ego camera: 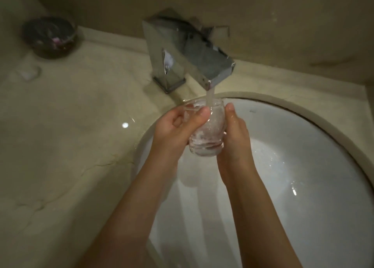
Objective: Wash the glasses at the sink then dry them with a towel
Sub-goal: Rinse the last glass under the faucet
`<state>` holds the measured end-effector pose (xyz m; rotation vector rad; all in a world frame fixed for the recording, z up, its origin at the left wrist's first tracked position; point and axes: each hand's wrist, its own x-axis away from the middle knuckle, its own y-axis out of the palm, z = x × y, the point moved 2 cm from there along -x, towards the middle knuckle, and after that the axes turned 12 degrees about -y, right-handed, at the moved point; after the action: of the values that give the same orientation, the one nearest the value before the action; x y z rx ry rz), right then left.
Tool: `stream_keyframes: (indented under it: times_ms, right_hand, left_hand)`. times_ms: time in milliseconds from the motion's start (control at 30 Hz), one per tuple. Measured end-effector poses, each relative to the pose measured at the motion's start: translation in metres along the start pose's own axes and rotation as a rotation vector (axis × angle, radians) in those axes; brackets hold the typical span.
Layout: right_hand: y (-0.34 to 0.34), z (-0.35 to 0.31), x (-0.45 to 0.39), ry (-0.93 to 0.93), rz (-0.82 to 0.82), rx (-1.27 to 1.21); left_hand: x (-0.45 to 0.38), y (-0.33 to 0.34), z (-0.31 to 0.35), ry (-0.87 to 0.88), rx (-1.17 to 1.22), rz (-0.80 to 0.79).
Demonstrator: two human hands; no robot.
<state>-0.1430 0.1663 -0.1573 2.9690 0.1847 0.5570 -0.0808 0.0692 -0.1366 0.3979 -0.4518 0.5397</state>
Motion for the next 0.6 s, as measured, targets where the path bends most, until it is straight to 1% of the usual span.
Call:
stream_keyframes:
  times_ms: [100, 200, 333, 433, 600]
  right_hand:
    - [0.003, -0.027, 0.003, -0.079, -0.007, 0.073]
    - [0.01, -0.06, 0.003, -0.118, 0.025, -0.01]
    - [0.032, -0.102, -0.001, -0.191, -0.069, 0.015]
    - [0.047, -0.112, -0.001, -0.211, -0.14, 0.064]
    - [0.056, -0.112, -0.005, -0.255, -0.185, 0.135]
  left_hand:
    - [0.006, 0.0, 0.005, -0.015, 0.033, 0.009]
    - [0.013, -0.001, 0.01, -0.023, 0.018, 0.018]
    - [0.021, -0.001, 0.015, -0.04, 0.028, 0.01]
    - [0.024, 0.0, 0.017, -0.056, 0.048, 0.012]
    - [0.028, -0.002, 0.02, -0.069, 0.064, 0.011]
